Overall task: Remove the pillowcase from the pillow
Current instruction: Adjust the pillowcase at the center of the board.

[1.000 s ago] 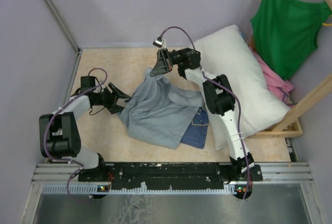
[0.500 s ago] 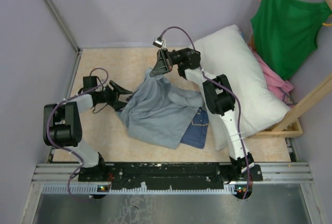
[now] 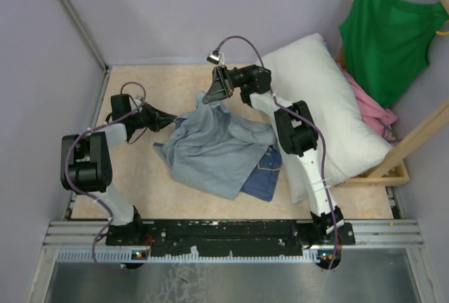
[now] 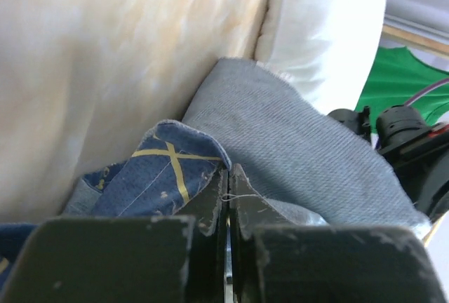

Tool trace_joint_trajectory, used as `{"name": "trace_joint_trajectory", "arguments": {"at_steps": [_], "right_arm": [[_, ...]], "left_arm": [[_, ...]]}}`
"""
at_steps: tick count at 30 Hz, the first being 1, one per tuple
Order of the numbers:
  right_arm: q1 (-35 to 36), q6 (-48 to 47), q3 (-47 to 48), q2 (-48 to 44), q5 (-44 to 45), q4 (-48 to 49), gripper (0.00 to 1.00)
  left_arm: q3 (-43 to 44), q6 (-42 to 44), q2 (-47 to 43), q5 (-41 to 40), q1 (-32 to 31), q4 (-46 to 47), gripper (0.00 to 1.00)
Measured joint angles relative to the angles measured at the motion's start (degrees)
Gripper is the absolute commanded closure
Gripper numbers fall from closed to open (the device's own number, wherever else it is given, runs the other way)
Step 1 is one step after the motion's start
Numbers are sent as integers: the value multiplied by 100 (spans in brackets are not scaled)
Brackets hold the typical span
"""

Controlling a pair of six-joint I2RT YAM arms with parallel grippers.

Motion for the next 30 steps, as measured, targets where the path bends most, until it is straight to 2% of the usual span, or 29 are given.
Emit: {"name": "trace_joint_trajectory", "arguments": {"at_steps": [6,11,14,17,20,23,26,27,30], "right_arm": [[0,0,155,44,-11,0,100],[0,2,343,68,11,-129,100],[0,-2,409,83,15,-444,100],[7,-256,682,118,55,-1150,100],[37,-1095,1161,118,138,-2465,100],[116,-2439,1545,81,302,-4234,100],[262,-4734,2031,24,767,-7125,100],[330,-5646,2411,33,1145,-8432,100],[531,-7656,3211,7,2251,-10937,97]], "left_arm": [[874,221,-17,-142,216,-289,100],[1241,647,-328,-619,579,-892,100],[1419,861,-590,-938,704,-1156,100],[1759,1080,-846,-1305,730,-1292,100],[2350,1355,-1084,-1735,723,-1294,100],[2916,1596,-1257,-2087,726,-1152,100],[3571,1864,-1333,-2339,726,-925,100],[3768,1952,-1325,-2367,726,-848,100],[4325,2118,-1215,-2280,726,-647,100]]}}
